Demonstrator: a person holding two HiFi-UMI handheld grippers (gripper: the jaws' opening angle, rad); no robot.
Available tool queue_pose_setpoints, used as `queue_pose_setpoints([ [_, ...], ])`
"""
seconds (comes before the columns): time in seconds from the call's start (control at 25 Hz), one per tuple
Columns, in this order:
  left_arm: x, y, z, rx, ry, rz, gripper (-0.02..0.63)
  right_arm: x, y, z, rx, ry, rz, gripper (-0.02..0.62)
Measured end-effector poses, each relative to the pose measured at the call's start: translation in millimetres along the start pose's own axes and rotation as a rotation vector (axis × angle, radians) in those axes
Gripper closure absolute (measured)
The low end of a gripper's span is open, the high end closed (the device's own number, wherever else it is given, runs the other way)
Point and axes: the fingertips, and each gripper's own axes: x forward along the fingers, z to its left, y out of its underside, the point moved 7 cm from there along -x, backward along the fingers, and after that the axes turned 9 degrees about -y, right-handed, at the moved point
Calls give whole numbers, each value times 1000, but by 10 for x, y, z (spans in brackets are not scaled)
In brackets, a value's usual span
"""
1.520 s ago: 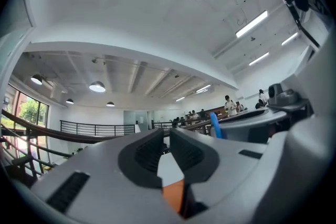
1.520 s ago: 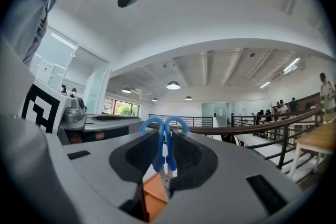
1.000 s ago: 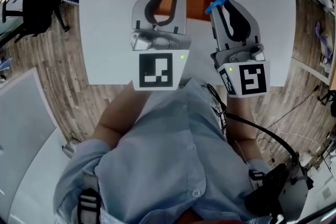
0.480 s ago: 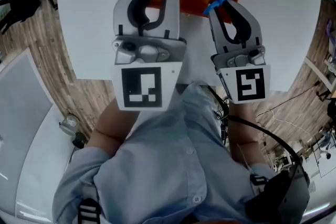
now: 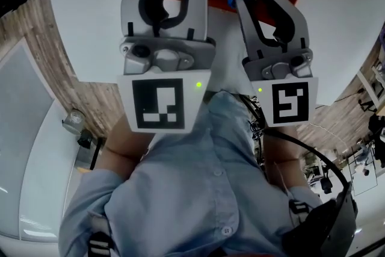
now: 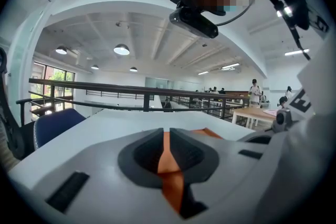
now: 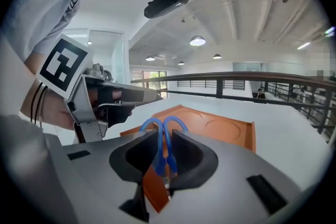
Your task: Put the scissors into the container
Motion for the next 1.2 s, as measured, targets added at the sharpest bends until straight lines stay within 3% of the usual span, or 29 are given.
queue_pose_setpoints([
  [0.4,44,-40,158,-42,-41,16,566,176,-47,26,-26,-68,129,502],
  [0.72,30,15,233,-54,-49,14,566,253,28,70,-37,-83,138,488],
  [0.96,-42,-95,60,-33,-35,-13,566,106,-43,13,17,-59,64,486],
  [1.2,-297,-463,99,-13,-3,-114,566,-8,-487,140,18,10,-67,500],
])
